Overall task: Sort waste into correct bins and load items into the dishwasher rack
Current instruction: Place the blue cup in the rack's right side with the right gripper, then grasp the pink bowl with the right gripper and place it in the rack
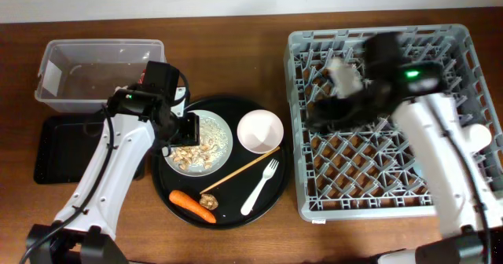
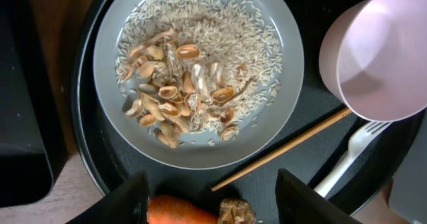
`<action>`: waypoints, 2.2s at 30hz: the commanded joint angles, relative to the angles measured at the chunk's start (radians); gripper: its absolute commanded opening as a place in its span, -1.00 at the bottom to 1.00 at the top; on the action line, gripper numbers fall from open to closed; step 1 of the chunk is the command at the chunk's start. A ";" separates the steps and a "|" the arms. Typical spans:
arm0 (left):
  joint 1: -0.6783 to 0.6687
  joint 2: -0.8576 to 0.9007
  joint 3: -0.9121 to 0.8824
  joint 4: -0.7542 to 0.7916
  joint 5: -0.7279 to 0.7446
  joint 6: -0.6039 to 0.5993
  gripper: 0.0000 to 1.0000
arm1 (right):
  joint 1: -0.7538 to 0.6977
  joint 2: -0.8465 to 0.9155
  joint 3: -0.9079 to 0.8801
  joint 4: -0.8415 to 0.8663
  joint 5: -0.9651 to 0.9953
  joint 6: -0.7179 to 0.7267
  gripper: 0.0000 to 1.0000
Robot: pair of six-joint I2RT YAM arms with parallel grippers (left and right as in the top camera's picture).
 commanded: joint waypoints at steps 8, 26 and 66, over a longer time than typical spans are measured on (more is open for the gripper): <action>0.100 0.000 0.003 -0.048 -0.014 0.001 0.20 | 0.296 0.298 0.008 0.386 0.344 0.053 0.42; 0.099 0.000 0.003 -0.045 -0.010 -0.002 0.21 | 0.309 0.417 -0.086 0.370 0.340 0.060 0.41; 0.099 0.000 0.003 -0.046 -0.010 -0.002 0.22 | 0.352 0.486 0.071 0.205 0.449 0.143 -0.52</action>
